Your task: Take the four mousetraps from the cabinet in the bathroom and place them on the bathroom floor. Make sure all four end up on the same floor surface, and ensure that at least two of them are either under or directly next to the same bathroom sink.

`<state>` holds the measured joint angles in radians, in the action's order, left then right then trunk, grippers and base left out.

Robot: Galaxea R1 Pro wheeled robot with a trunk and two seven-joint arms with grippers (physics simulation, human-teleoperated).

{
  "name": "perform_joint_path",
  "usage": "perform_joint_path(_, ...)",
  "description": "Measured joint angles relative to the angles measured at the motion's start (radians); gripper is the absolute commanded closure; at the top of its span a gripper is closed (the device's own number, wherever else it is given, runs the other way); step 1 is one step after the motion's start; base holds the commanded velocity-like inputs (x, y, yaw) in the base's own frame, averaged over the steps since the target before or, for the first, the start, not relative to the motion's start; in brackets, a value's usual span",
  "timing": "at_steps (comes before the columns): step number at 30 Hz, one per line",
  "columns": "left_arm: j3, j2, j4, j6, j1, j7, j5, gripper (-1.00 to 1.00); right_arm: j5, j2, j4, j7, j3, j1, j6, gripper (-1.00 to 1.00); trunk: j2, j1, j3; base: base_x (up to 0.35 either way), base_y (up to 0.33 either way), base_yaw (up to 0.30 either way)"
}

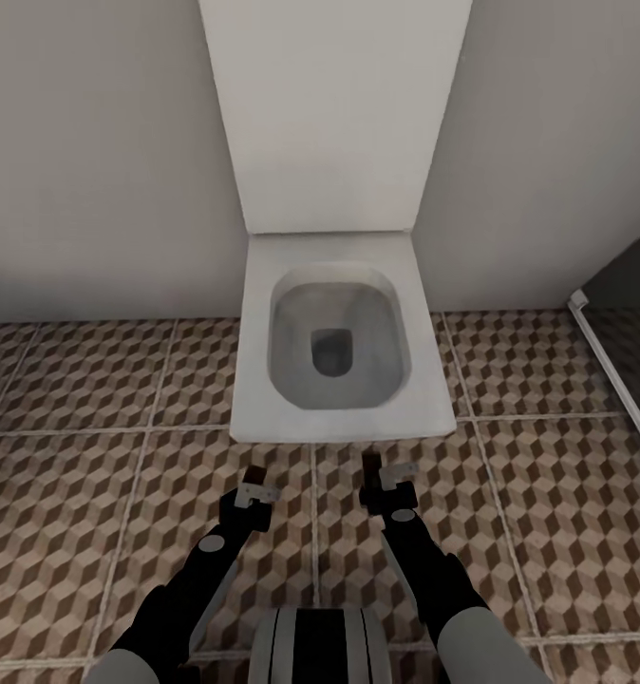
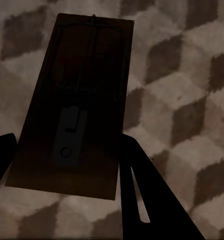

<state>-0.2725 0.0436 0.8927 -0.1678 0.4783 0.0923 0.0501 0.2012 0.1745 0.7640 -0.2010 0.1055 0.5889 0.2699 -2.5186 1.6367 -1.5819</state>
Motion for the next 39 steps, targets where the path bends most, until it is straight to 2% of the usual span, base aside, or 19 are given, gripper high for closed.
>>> perform_joint_path(11, 0.000, 0.000, 0.000, 0.000, 0.000, 0.000, 0.000, 1.00, 0.000, 0.000, 0.000, 0.000, 0.000, 0.000, 0.000, 1.00, -0.003, 0.005, -0.043, 0.000, 0.000, 0.000)
perform_joint_path(18, 0.000, 0.000, 0.000, 0.000, 0.000, 0.000, 0.000, 1.00, 0.000, 0.000, 0.000, 0.000, 0.000, 0.000, 0.000, 1.00, -0.003, 0.005, -0.043, 0.000, 0.000, 0.000)
perform_joint_path(34, 0.000, 0.000, 0.001, 0.000, 0.000, 0.000, 0.000, 1.00, 0.004, 0.000, 0.001, 0.000, 0.000, 0.000, 0.000, 1.00, -0.006, 0.012, -0.104, 0.000, 0.000, 0.000)
perform_joint_path(39, -0.001, 0.000, 0.003, 0.001, 0.000, 0.000, 0.000, 1.00, 0.002, 0.000, 0.000, 0.000, 0.000, 0.000, -0.003, 1.00, -0.006, 0.012, -0.105, 0.000, 0.000, 0.000)
